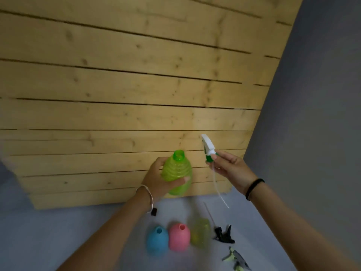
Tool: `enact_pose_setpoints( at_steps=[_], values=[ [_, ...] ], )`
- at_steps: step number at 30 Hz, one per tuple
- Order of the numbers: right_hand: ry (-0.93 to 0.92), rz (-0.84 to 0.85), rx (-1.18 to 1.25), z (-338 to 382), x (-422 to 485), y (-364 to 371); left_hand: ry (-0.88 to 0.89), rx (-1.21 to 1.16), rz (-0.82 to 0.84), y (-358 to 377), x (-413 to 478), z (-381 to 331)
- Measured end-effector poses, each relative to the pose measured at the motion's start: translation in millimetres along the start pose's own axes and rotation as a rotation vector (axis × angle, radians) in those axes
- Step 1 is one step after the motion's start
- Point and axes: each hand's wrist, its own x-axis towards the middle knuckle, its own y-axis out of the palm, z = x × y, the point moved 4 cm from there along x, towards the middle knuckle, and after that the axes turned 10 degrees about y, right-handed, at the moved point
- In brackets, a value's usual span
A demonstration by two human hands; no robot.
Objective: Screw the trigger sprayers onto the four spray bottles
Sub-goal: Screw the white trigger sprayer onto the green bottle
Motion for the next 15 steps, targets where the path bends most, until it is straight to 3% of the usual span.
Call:
enact_pose_setpoints(
  at_steps=[7,15],
  values=[
    [-0.168,0.057,0.175,55,-105,44,0.078,-0.005,-0.064,-19,-64,-84],
    [-0.231,0.092,0.327,53,-162,60,0.029,-0.05,0.018,-15,-118,-93]
  ],
)
